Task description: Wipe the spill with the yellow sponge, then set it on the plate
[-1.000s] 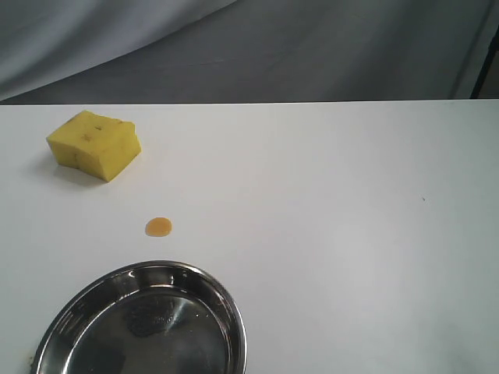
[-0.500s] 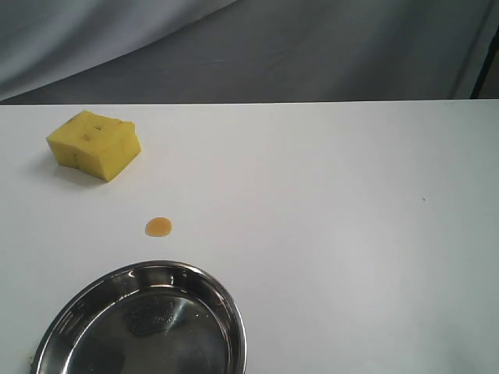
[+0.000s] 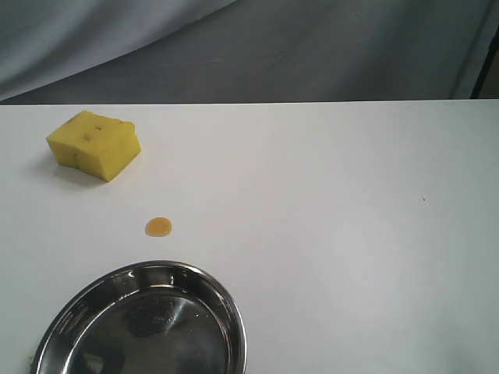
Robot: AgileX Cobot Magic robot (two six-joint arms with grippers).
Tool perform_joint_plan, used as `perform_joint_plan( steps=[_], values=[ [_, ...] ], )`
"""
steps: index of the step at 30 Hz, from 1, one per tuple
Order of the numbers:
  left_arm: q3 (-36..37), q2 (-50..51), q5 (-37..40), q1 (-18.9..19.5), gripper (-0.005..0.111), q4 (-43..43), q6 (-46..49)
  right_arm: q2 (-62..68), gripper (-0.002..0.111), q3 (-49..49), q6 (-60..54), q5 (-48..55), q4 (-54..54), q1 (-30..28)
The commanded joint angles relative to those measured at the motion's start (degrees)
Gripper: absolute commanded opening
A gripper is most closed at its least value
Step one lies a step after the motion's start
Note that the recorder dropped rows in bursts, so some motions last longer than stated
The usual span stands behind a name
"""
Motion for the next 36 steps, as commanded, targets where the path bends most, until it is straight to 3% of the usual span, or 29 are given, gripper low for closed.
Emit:
perform_joint_plan(
  steps=[1, 5, 16, 26, 36],
  values=[
    [-2.8, 5.5, -0.1, 0.0, 0.000, 0.4, -0.1, 0.2, 0.000, 0.2, 0.0, -0.5, 0.3, -0.2],
    [-5.0, 11.7, 0.4, 0.0, 0.000, 5.2, -0.1, 0.2, 0.000, 0.2, 0.0, -0.5, 0.3, -0.2],
    [-16.6, 23.2, 16.1, 0.0, 0.000, 7.1, -0.1, 0.2, 0.000, 0.2, 0.0, -0.5, 0.3, -0.2],
    [-24.4, 30.0, 15.6, 0.0, 0.000, 8.1, 0.4, 0.2, 0.000, 0.2, 0.0, -0.5, 0.3, -0.2],
    [-26.3, 35.8, 7.0, 0.0, 0.000, 8.1, 0.4, 0.2, 0.000, 0.2, 0.0, -0.5, 0.3, -0.2]
  ],
)
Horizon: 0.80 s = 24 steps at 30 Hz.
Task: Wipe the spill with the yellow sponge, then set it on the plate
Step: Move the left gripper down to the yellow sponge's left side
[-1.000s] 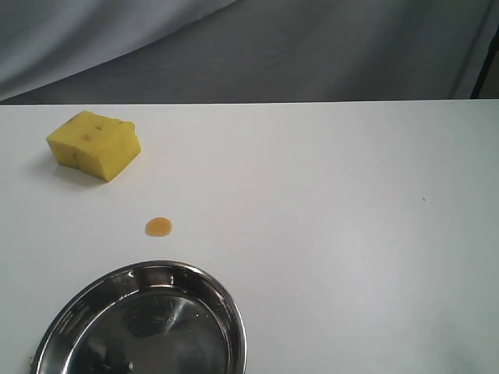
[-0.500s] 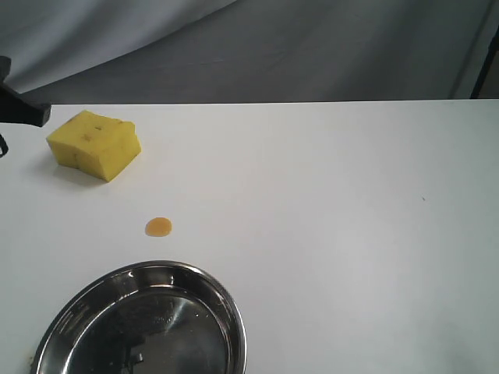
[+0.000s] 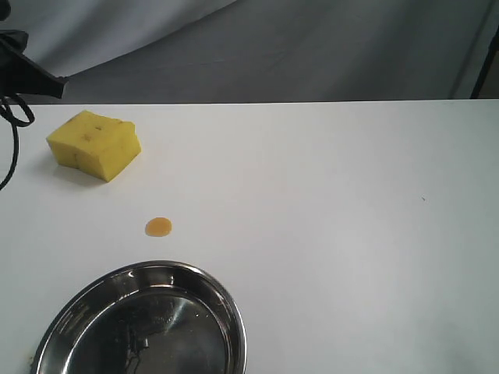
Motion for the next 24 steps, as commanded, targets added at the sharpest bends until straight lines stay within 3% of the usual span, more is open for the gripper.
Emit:
perform_joint_plan(
  steps=[1, 17, 24],
  values=[
    [-0.4, 2.4, -4.1, 0.0, 0.000, 0.0, -0.1, 0.2, 0.000, 0.2, 0.0, -0.5, 0.3, -0.2],
    [-0.4, 10.6, -4.8, 0.0, 0.000, 1.5, -0.1, 0.2, 0.000, 0.2, 0.0, -0.5, 0.3, -0.2],
    [-0.4, 12.5, -9.7, 0.1, 0.000, 0.6, -0.5, 0.2, 0.000, 0.2, 0.0, -0.5, 0.3, -0.2]
  ],
)
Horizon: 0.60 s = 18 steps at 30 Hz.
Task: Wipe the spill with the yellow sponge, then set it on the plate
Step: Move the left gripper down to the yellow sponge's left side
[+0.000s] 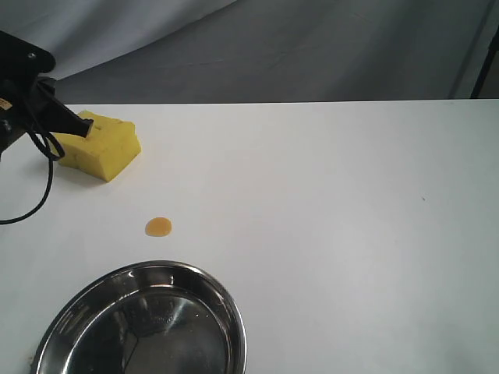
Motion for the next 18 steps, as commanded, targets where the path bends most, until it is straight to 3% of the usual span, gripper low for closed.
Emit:
perform_joint_plan(
  steps=[1, 4, 9, 14, 18],
  values=[
    [-0.7, 0.7, -3.9, 0.1, 0.000, -1.9, -0.7, 0.2, 0.000, 0.2, 0.0, -0.5, 0.3, -0.2],
    [-4.2, 1.4, 2.8, 0.8, 0.000, -6.6, -0.6, 0.2, 0.000, 0.2, 0.0, -0.5, 0.3, -0.2],
    [-14.6, 4.9, 23.0, 4.6, 0.000, -6.4, -0.6, 0.2, 0.000, 0.2, 0.0, -0.5, 0.3, -0.2],
    [-29.5, 10.6, 47.1, 9.8, 0.000, -6.4, -0.6, 0.2, 0.000, 0.2, 0.0, -0.5, 0.3, -0.2],
    [-35.3, 14.4, 53.1, 12.1, 0.000, -6.4, -0.6, 0.2, 0.000, 0.2, 0.0, -0.5, 0.3, -0.2]
  ],
)
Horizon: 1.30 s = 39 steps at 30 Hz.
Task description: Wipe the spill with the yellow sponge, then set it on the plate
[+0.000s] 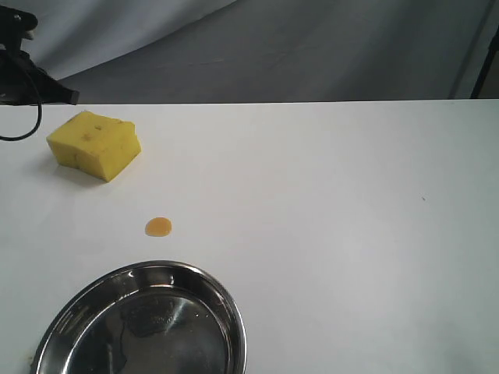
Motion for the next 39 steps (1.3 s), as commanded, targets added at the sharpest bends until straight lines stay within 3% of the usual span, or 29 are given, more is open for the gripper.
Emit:
perform_joint_plan(
  steps=[1, 20, 21, 23, 25, 26, 27, 39],
  values=[
    [-5.1, 3.5, 6.7, 2.2, 0.000, -0.5, -0.6, 0.2, 0.000, 0.2, 0.0, -0.5, 0.3, -0.2],
    [-5.1, 5.2, 3.1, 2.2, 0.002, -0.6, -0.1, 0.2, 0.000, 0.2, 0.0, -0.5, 0.3, -0.2],
    [-5.1, 5.2, 3.1, 2.2, 0.005, -0.3, -0.1, 0.2, 0.000, 0.2, 0.0, -0.5, 0.3, -0.2],
    [-5.1, 5.2, 3.6, 2.2, 0.024, -0.3, -0.1, 0.2, 0.000, 0.2, 0.0, -0.5, 0.3, -0.2],
    [-5.1, 5.2, 4.7, 2.2, 0.060, -0.4, -0.1, 0.2, 0.000, 0.2, 0.0, -0.5, 0.3, -0.2],
    [-5.1, 5.4, 4.7, 2.2, 0.087, -0.7, -0.1, 0.2, 0.000, 0.2, 0.0, -0.5, 0.3, -0.2],
    [-5.1, 5.6, 4.7, 2.2, 0.105, -0.7, -0.2, 0.2, 0.000, 0.2, 0.0, -0.5, 0.3, -0.2],
    [-5.1, 9.5, 8.8, 2.2, 0.104, -0.7, 3.0, 0.2, 0.000, 0.2, 0.0, -0.5, 0.3, -0.2]
  ],
)
